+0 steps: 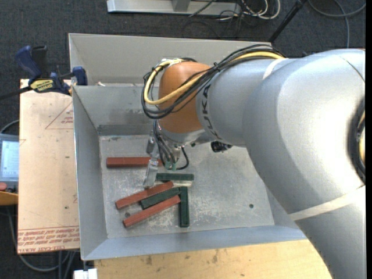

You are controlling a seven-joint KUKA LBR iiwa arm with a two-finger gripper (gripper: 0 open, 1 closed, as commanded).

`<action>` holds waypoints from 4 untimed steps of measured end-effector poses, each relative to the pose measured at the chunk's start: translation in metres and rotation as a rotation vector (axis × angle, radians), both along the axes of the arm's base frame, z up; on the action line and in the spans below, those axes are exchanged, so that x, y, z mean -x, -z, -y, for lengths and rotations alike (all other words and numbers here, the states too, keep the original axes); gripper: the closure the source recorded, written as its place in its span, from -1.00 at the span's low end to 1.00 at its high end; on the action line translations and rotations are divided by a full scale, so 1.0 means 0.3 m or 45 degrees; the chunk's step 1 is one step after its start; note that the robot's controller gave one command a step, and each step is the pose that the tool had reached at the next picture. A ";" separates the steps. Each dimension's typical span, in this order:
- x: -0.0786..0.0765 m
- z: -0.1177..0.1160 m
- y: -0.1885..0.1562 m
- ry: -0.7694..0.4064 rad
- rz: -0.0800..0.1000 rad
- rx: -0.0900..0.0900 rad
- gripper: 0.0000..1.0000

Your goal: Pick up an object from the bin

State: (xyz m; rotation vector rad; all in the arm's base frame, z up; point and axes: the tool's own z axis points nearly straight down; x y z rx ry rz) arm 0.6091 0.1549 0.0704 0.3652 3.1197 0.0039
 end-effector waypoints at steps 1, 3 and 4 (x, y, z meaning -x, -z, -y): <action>-0.002 -0.001 0.000 -0.003 0.002 0.002 -1.00; -0.006 -0.003 -0.068 -0.006 0.004 0.002 1.00; -0.015 -0.005 -0.448 -0.009 0.013 -0.001 1.00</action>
Offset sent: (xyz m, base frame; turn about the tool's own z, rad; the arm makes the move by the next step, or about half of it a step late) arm 0.0000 0.0000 0.0000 0.0000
